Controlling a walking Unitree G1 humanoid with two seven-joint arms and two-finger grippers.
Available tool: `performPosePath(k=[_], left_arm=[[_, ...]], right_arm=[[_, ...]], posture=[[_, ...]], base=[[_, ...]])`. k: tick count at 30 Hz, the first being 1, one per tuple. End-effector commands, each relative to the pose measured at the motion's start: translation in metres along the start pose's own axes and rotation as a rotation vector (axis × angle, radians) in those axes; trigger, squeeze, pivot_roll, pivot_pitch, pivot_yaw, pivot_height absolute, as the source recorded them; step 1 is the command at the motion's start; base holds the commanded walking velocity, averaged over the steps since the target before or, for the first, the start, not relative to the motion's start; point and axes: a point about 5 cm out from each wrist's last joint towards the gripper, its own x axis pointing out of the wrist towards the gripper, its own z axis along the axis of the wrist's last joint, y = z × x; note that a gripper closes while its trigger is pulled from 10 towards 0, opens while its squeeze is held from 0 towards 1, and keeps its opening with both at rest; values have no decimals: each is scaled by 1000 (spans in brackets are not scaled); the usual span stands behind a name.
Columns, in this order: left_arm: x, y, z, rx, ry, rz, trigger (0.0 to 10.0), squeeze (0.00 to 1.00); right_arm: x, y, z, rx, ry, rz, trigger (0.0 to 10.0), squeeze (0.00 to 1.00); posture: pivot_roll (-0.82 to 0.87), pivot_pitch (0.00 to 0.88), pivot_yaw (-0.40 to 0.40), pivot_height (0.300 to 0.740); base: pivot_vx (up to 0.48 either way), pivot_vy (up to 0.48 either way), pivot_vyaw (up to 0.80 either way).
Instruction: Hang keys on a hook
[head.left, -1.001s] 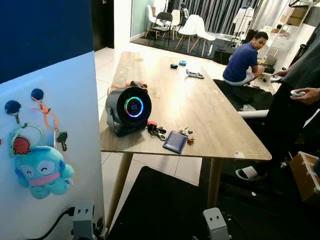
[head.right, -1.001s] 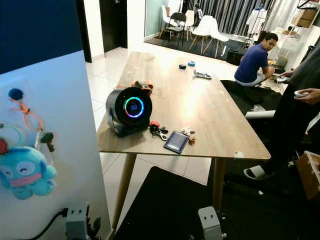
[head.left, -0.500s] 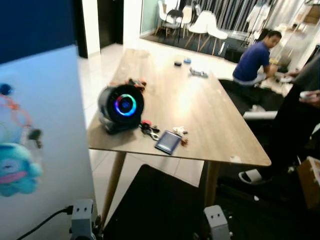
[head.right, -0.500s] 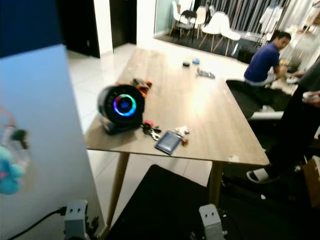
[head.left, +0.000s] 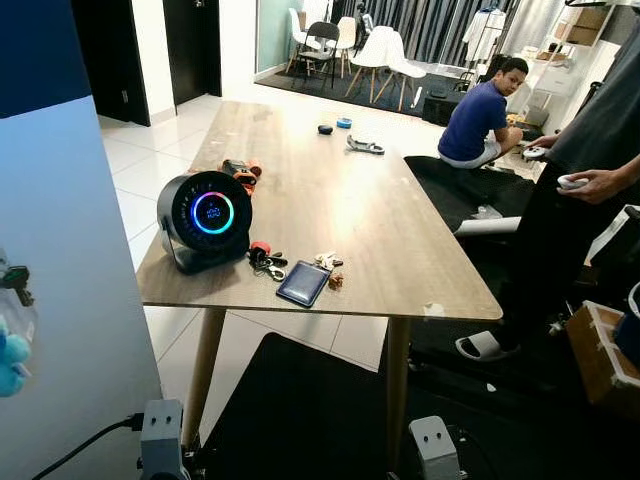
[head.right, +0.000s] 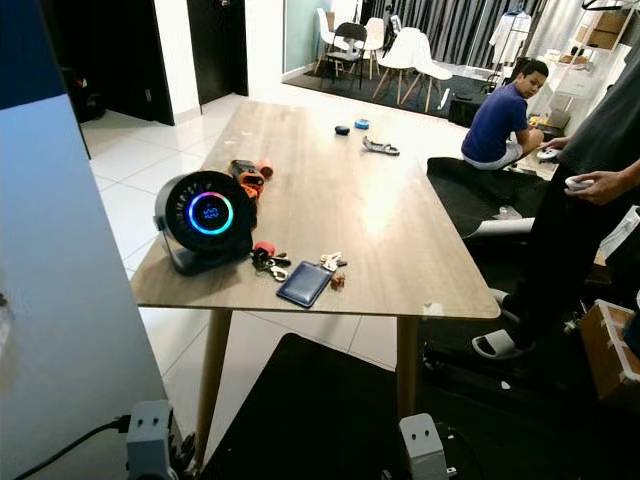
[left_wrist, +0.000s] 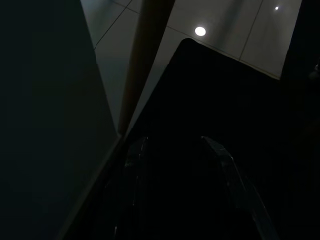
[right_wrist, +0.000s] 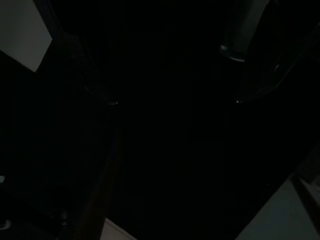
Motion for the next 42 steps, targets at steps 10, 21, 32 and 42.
performPosePath(k=[10, 21, 32, 42], left_arm=[[-1, -1, -5, 26, 34, -12, 10000, 0], [0, -1, -4, 22, 43, -25, 10000, 0], [0, -2, 0, 72, 12, -80, 10000, 0], [-9, -9, 21, 37, -203, -280, 10000, 0]], right_arm=[[-2, -3, -4, 17, 9, -15, 10000, 0], [-1, -3, -3, 20, 12, -17, 10000, 0], [-1, -14, 6, 36, -32, -46, 10000, 0], [-1, -41, 39, 111, -211, -96, 10000, 0]], posture=[[108, 42, -102, 740], [109, 32, -97, 740], [103, 20, -87, 740], [97, 18, -84, 740]], base=[[0, -288, 0], [0, 0, 0], [0, 0, 0], [0, 0, 0]])
